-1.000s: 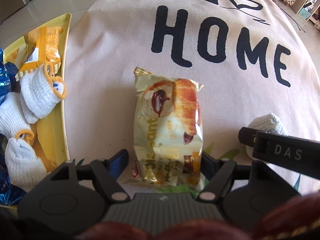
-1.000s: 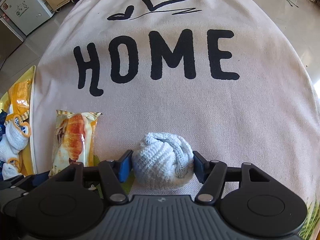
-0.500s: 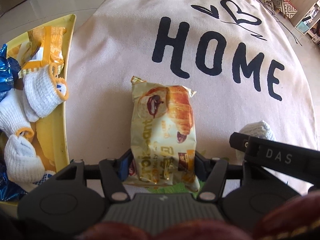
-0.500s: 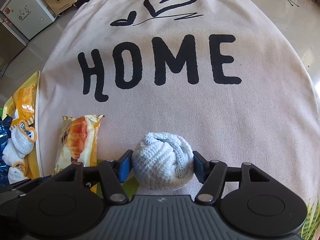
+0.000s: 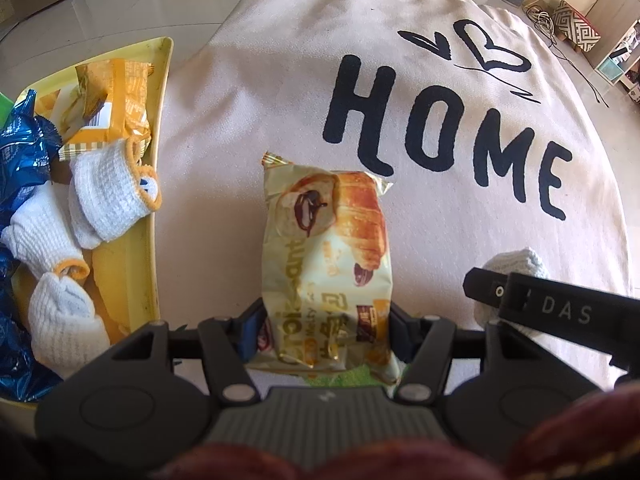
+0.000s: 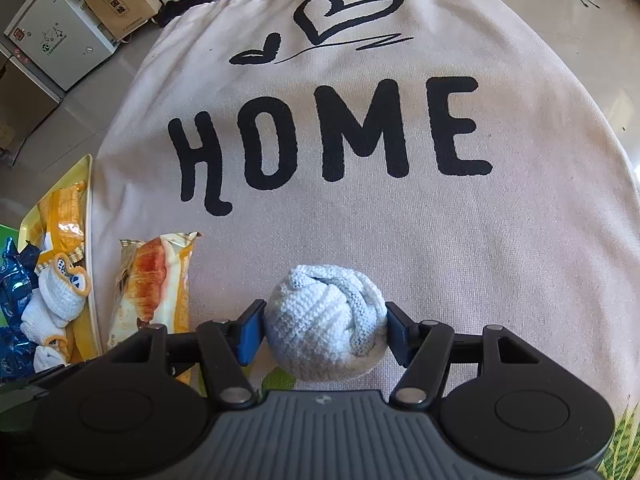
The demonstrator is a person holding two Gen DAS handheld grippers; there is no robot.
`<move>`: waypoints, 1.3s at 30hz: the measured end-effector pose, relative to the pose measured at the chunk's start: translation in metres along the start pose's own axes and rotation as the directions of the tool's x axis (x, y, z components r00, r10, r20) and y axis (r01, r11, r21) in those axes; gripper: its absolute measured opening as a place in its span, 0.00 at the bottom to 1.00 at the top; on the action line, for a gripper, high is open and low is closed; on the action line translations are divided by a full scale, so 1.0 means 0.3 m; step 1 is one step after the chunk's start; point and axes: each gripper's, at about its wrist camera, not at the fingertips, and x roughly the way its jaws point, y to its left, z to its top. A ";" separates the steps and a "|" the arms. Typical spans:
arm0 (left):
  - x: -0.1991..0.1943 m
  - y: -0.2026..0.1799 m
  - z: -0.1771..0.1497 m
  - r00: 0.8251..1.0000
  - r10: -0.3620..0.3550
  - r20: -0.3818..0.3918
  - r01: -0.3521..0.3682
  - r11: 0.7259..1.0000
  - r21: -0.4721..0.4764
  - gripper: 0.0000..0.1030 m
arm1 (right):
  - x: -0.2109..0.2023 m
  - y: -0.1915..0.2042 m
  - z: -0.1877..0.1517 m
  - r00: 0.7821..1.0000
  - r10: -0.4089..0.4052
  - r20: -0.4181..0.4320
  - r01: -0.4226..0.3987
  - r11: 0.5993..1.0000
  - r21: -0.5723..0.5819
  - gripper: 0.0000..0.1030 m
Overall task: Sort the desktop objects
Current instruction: 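Carry the knit ball with the right tool to the tray while the left tool carries the croissant packet there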
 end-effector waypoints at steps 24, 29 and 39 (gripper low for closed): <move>-0.181 0.411 0.185 0.982 0.062 0.178 -0.009 0.958 -0.287 0.57 | -0.038 0.281 0.018 0.953 0.299 0.035 -0.296 0.952 -0.078 0.61; -0.227 0.548 0.219 0.973 0.096 0.209 -0.016 0.934 -0.356 0.57 | -0.030 0.396 -0.001 0.925 0.380 0.021 -0.374 0.918 -0.131 0.61; -0.259 0.739 0.260 0.965 0.134 0.225 -0.020 0.894 -0.449 0.57 | -0.007 0.619 -0.050 0.860 0.511 -0.014 -0.496 0.827 -0.265 0.61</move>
